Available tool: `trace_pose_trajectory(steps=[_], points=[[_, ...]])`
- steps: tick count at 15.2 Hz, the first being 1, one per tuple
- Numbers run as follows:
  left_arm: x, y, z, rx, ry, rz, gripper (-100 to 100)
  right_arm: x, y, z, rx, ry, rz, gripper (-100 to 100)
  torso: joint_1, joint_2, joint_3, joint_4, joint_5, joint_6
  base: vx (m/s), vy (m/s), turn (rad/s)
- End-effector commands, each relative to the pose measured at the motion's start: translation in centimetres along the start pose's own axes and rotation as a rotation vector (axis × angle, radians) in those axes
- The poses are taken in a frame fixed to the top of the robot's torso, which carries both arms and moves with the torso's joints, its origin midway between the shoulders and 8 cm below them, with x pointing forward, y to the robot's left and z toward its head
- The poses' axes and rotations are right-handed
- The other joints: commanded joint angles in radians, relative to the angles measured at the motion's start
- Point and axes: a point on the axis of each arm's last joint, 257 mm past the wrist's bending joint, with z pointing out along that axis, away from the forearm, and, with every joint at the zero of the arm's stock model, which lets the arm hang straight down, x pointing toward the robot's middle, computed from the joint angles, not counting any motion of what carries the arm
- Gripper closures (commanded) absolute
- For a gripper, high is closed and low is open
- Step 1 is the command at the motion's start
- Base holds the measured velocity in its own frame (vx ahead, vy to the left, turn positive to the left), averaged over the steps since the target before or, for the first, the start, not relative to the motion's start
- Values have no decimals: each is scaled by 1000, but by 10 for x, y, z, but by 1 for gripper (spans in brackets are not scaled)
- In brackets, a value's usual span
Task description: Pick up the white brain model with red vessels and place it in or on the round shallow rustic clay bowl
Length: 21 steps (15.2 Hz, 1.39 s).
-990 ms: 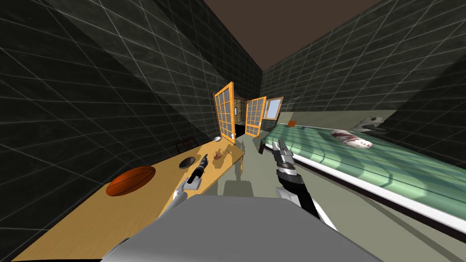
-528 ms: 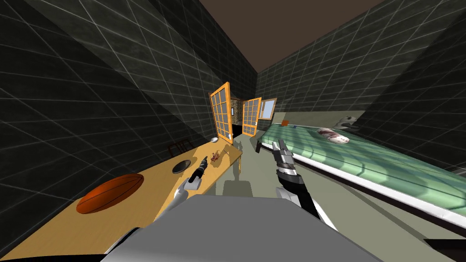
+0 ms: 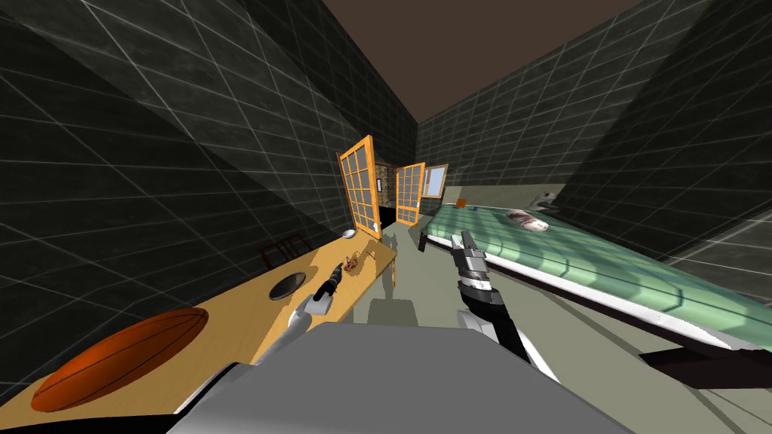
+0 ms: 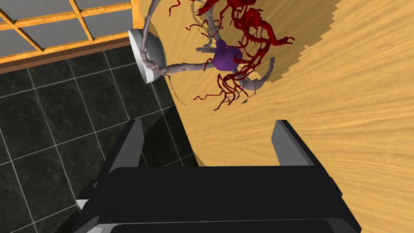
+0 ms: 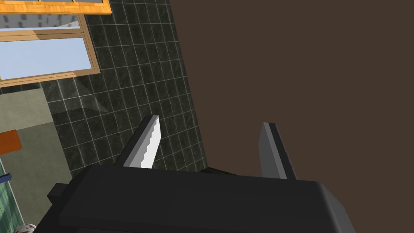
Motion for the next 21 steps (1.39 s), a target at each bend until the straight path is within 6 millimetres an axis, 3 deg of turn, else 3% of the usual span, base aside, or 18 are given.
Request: trace_pose_trajectory(steps=[1, 3, 9, 10, 14, 20, 21], points=[[-4, 10, 3, -33, -8, 12, -100, 0, 0, 0, 0, 0, 0, 0, 0, 0, 0, 0, 0, 0, 17, -4, -98], [-11, 24, 4, -80, -18, 30, -100, 0, 0, 0, 0, 0, 0, 0, 0, 0, 0, 0, 0, 1, 30, -4, -205], [-15, 34, 5, -113, -25, 42, -100, 0, 0, 0, 0, 0, 0, 0, -1, 0, 0, 0, 0, 0, 24, -3, -79], [0, 36, 5, -113, -20, 44, -100, 0, 0, 0, 0, 0, 0, 0, -1, 0, 0, 0, 0, 0, 19, 39, 29], [14, 36, 5, -111, -15, 46, -100, 0, 0, 0, 0, 0, 0, 0, 5, -1, 0, 0, 1, 0, 29, 76, 18], [51, 36, 2, -108, -11, 50, -100, 0, 0, 0, 0, 0, 0, 0, 5, -1, 0, 0, 1, 0, 32, 78, 24], [44, 36, 2, -107, -11, 45, -100, 0, 0, 0, 0, 0, 0, 0, 6, -1, -1, 0, 1, 0, 31, 57, 4]])
